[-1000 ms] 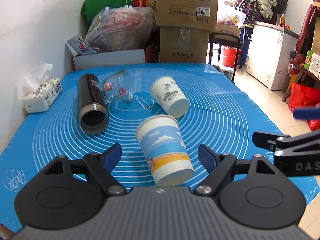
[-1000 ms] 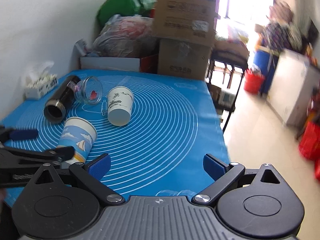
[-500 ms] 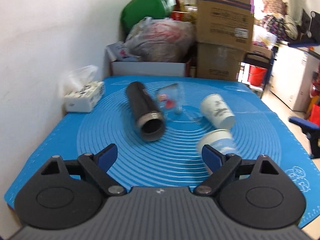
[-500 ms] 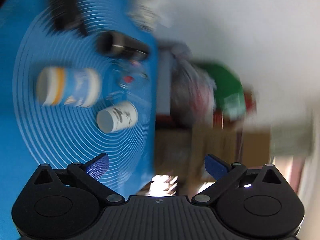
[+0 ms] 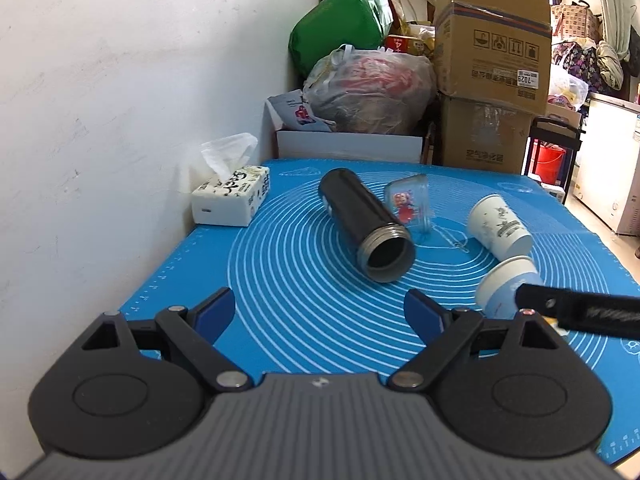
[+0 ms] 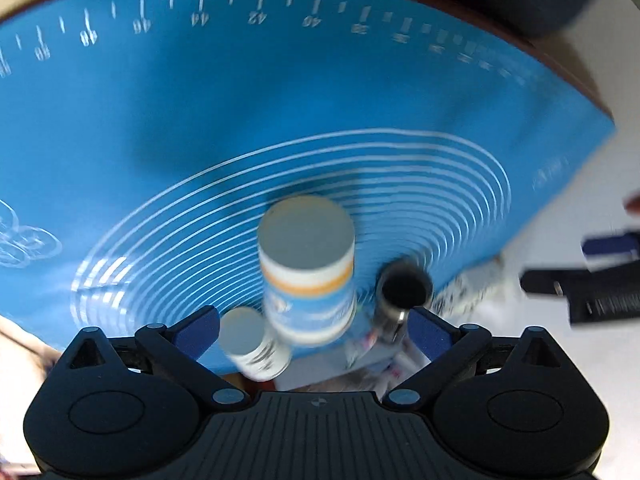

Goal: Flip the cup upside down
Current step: 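Rotate the right gripper to turn the cup rim-down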

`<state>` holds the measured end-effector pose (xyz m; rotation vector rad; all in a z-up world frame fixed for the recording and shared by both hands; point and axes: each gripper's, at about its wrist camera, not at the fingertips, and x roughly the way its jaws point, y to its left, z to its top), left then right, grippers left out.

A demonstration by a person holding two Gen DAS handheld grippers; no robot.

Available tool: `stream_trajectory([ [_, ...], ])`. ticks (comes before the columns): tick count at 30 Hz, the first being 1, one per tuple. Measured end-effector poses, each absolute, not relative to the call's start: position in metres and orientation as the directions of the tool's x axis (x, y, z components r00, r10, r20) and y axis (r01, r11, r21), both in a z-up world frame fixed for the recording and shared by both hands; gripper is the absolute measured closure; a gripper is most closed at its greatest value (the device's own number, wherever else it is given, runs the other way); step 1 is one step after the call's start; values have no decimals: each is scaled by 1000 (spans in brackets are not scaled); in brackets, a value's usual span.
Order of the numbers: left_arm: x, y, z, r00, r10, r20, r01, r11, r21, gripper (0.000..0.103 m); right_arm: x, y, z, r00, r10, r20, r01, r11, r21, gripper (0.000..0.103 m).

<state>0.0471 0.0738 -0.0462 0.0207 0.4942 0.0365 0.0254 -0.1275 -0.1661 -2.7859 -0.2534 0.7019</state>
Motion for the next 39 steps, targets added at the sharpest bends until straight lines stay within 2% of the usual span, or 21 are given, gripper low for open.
stream_trajectory([
  [2, 49, 78, -48, 875, 35, -483, -31, 999, 16, 12, 34, -124, -170, 863, 222, -455, 120, -963, -242, 9],
  [7, 53, 86, -51, 870, 29, -493, -39, 999, -10, 12, 47, -119, -178, 824, 195, -532, 127, -978, -163, 14],
  [12, 56, 85, -55, 865, 15, -502, -25, 1000, -12, 12, 55, -117, -187, 798, 183, -574, 140, -983, -118, 34],
  [14, 56, 84, -55, 864, 11, -503, -18, 1000, -10, 12, 58, -114, -192, 794, 171, -583, 128, -985, -115, 48],
  [20, 59, 83, -56, 860, 10, -511, -18, 1000, -11, 12, 56, -103, -191, 780, 167, -602, 72, -981, -179, 49],
  [24, 60, 82, -55, 859, 10, -511, -16, 1000, -9, 12, 53, -89, -176, 781, 166, -602, -90, -924, -372, 49],
  [28, 62, 80, -54, 862, 12, -507, -15, 1000, -2, 12, 56, -67, -138, 770, 162, -617, -378, -663, -646, 49],
  [31, 66, 78, -54, 859, 11, -512, -16, 1000, -5, 12, 70, -68, -107, 771, 162, -616, -506, -432, -747, 49],
  [35, 69, 75, -52, 858, 0, -513, -11, 1000, -18, 12, 95, -74, -67, 737, 152, -659, -652, -96, -752, 49],
  [39, 70, 69, -51, 860, -2, -510, 0, 1000, -4, 12, 124, -90, -31, 678, 185, -711, -727, 313, -611, 49],
])
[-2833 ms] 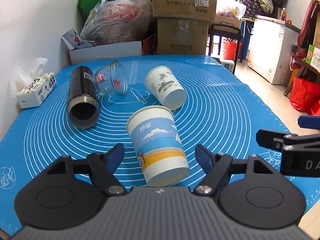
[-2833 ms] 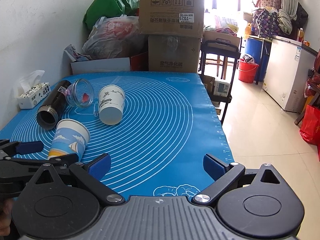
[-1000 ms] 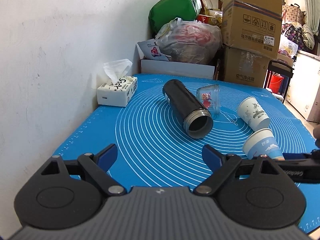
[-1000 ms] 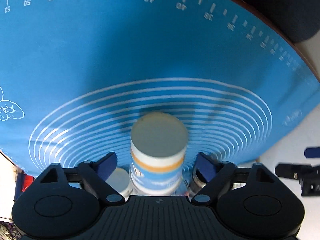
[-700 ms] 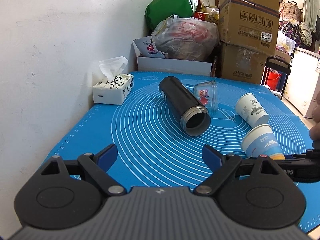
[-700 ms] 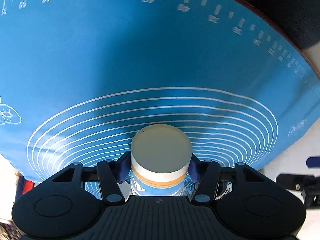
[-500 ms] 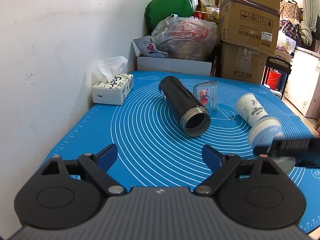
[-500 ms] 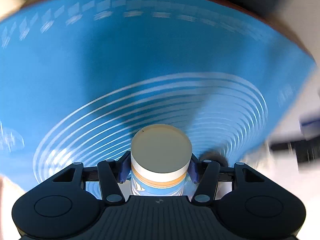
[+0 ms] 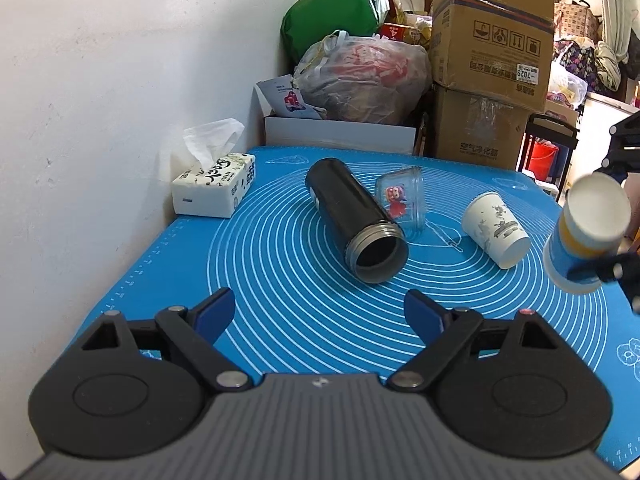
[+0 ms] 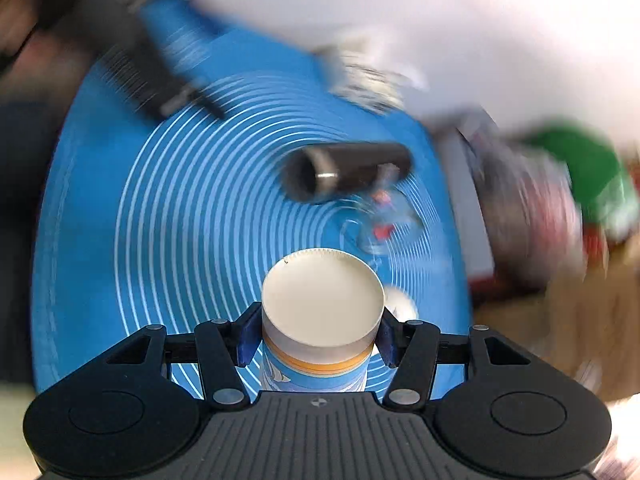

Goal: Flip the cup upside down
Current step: 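Rotate the right gripper to turn the cup rim-down, then lower the inverted cup onto the mat and open the right gripper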

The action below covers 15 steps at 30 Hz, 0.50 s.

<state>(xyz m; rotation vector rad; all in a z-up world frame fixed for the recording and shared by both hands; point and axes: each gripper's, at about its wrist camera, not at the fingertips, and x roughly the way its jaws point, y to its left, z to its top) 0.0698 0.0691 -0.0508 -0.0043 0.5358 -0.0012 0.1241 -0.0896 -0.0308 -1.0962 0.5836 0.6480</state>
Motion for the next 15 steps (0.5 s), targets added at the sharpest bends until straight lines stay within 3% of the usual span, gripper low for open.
stream_trajectory([
  [7, 74, 61, -54, 854, -4, -520, 11, 1000, 9, 12, 128, -137, -28, 714, 214, -667, -600, 677, -426, 49],
  [15, 76, 49, -59, 846, -8, -534, 20, 1000, 18, 12, 118, -172, -53, 840, 97, -533, -218, 961, -170, 49],
])
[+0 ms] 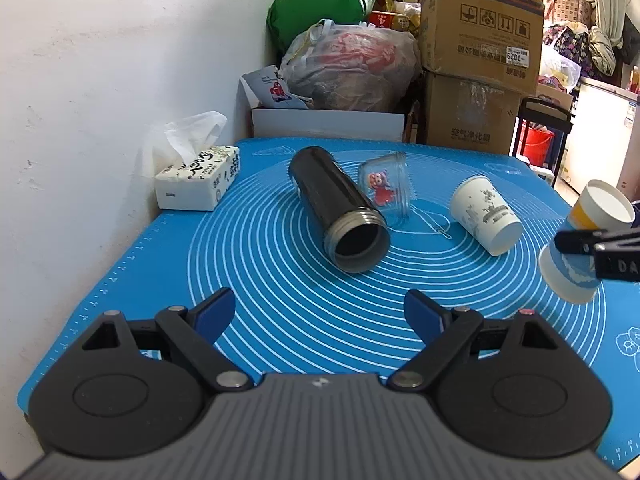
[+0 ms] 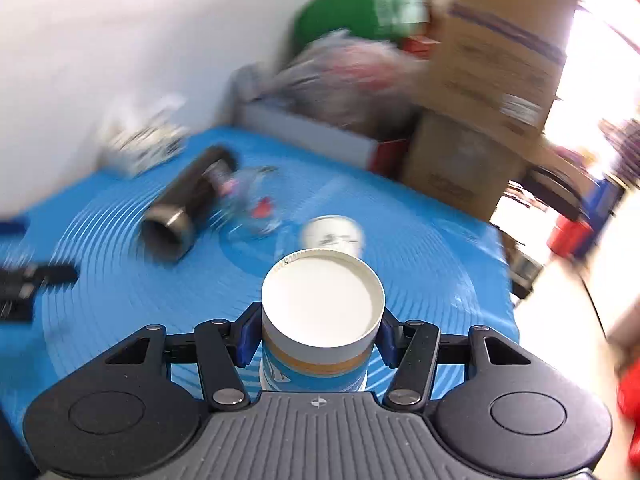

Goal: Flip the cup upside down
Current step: 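Lower the inverted cup onto the mat and open the right gripper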

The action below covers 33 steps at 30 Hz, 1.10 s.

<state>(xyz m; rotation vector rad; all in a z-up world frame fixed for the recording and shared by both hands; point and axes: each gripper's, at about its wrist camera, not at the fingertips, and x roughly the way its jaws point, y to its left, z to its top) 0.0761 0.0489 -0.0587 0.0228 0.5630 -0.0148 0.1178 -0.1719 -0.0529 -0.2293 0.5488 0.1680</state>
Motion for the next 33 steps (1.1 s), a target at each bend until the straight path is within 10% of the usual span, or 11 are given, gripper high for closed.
stream_trajectory([
  [24, 74, 29, -62, 846, -31, -532, 43, 999, 10, 12, 115, -198, -112, 890, 18, -456, 27, 996, 90, 39],
  [33, 68, 25, -55, 849, -47, -526, 55, 998, 0, 12, 103, -199, -98, 893, -5, -450, 48, 995, 83, 0],
])
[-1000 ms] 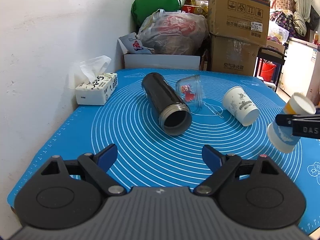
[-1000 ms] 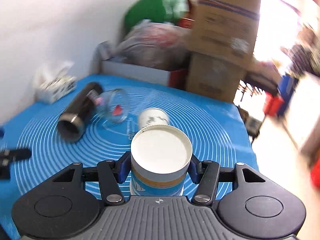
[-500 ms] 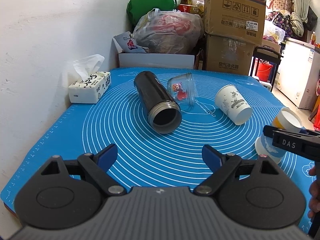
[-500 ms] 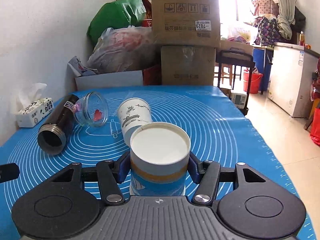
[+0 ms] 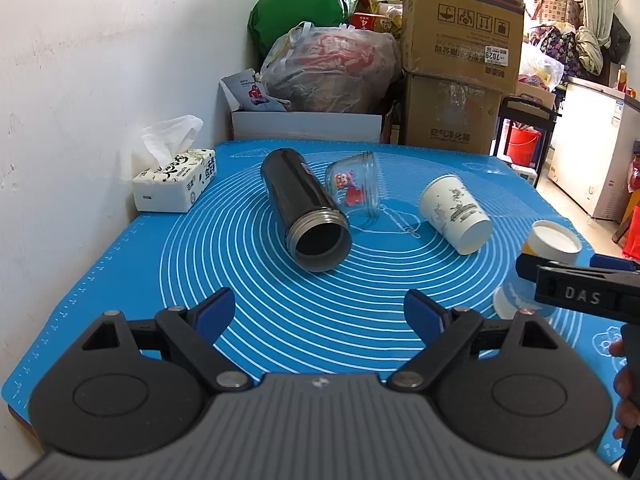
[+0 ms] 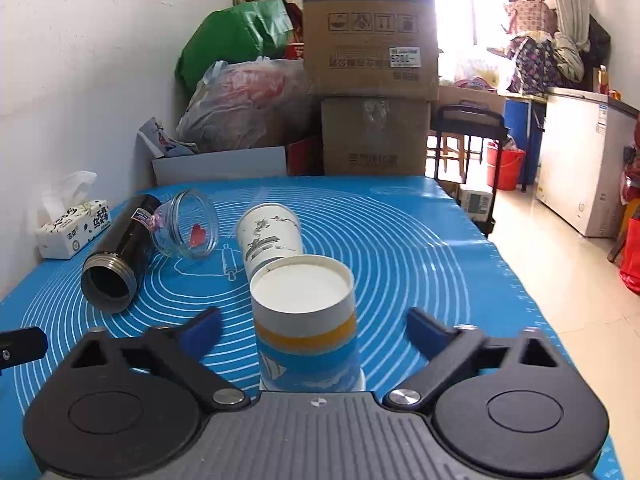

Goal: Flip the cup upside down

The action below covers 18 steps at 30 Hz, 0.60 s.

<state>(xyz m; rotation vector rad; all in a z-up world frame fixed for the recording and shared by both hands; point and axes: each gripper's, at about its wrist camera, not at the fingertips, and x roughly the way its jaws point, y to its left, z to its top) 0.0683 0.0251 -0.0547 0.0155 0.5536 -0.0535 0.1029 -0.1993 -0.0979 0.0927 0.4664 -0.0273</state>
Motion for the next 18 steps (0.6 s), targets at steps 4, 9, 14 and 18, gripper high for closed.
stream_trajectory([
  [4, 56, 18, -47, 855, -49, -516, 67, 998, 15, 12, 81, -203, -86, 889, -1, -457, 40, 996, 76, 0],
  [9, 36, 10, -40, 853, -78, -516, 98, 995, 12, 10, 41, -203, -75, 885, -15, -465, 34, 999, 33, 0],
  [14, 14, 4, -36, 851, -93, -517, 120, 993, 20, 10, 1, -203, -69, 882, -8, -472, 27, 999, 34, 0],
  [18, -3, 2, -37, 842, -106, -528, 132, 991, 12, 10, -24, -202, -66, 880, 6, -476, 18, 999, 45, 0],
])
